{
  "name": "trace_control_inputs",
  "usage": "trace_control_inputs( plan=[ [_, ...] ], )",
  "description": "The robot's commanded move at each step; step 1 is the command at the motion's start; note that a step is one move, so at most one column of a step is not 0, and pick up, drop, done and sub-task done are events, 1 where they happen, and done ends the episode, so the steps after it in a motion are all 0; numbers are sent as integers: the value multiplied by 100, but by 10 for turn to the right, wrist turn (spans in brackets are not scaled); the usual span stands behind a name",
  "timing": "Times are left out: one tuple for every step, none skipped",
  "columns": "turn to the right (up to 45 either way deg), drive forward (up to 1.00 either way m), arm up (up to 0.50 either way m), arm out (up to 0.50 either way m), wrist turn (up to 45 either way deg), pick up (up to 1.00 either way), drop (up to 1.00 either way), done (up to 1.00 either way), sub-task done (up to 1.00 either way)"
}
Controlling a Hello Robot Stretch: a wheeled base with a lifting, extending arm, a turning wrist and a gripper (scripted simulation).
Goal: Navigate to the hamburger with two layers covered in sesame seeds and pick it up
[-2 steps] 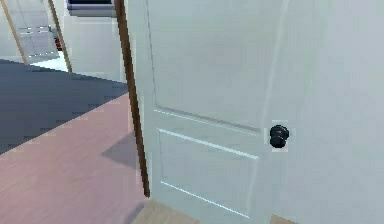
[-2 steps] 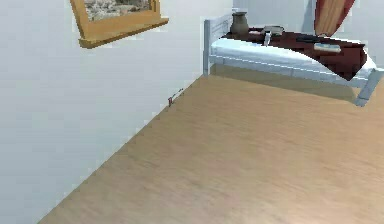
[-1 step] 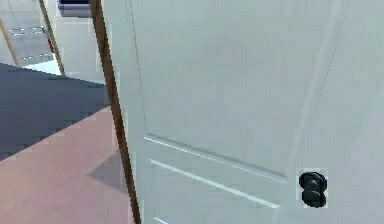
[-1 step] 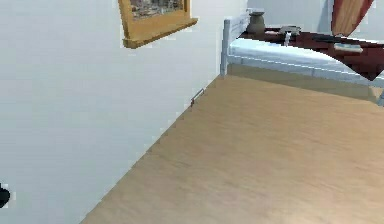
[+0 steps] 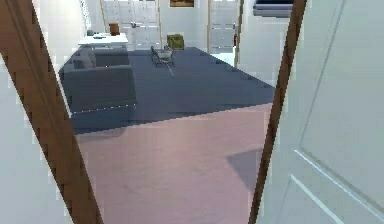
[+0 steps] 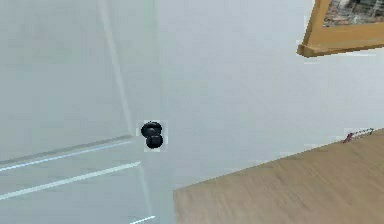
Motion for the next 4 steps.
trace_control_inputs(
  plan=[
    [-120,0,0,0,0,0,0,0,0],
    [-30,0,0,0,0,0,0,0,0],
    [0,45,0,0,0,0,0,0,0],
    [300,0,0,0,0,0,0,0,0]
  ],
)
